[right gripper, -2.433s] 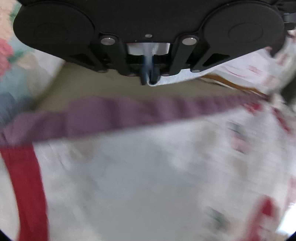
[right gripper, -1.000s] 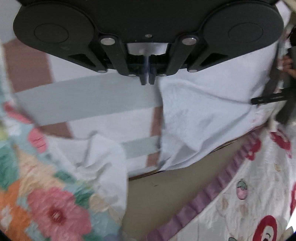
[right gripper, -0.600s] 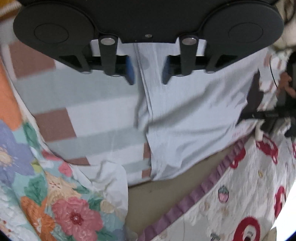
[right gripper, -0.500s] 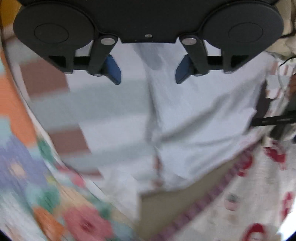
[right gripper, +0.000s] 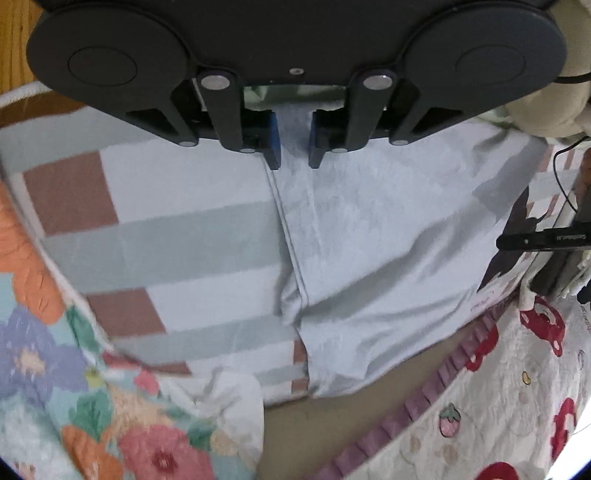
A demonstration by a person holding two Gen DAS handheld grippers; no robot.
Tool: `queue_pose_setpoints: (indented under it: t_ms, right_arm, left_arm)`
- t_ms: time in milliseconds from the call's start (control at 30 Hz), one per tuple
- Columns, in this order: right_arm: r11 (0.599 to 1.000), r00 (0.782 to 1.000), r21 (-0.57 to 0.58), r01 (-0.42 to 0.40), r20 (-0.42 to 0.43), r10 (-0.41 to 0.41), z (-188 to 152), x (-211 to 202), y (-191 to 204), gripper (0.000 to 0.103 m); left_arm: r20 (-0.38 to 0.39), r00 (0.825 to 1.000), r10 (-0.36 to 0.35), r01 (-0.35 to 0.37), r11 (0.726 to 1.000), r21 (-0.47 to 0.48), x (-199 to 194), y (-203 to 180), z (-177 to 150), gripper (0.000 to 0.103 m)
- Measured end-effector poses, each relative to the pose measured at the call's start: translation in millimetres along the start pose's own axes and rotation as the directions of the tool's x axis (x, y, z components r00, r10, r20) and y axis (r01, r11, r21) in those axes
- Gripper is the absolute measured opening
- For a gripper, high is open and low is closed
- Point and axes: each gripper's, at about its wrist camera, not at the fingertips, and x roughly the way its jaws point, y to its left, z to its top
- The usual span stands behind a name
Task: Fold clothes
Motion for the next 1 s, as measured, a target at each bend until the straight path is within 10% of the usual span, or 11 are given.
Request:
queue_pose_setpoints:
  t_ms: [67, 267, 433, 567, 1000]
  right_arm:
    - [1.0, 1.0, -0.024, -0.001, -0.018, 0.001, -2, 5, 3, 0.054]
    - [0.995, 0.999, -0.091, 0.041, -0.021, -0.043, -8, 8, 13, 0.06]
    - [0.998, 1.0, -0.069, 0.008, 0.031, -0.006, -11, 4, 13, 0.017]
    - [0.995, 0.997, -0.098, 0.031, 0.075, -0.024, -17, -3, 19, 0.002]
    - [0.999, 0.996, 0.031, -0.023, 0.088, 0.02, -19, 3, 1, 0.016]
  left_arm:
    - [-0.008, 1.0, -0.001, 0.0, 1.0, -0.006, 2, 1, -1, 0.053]
    - [-0.037, 0.999, 0.01, -0.011, 1.0, -0.015, 9, 1, -4, 0.053]
    - [-0.048, 0.999, 0.019, -0.02, 1.0, -0.024, 11, 3, -5, 0.053]
    - [-0.056, 0.998, 0.022, -0.024, 0.999, -0.032, 13, 4, -6, 0.053]
    - [-0.081, 0.997, 0.014, -0.017, 0.999, -0.041, 17, 7, -7, 0.053]
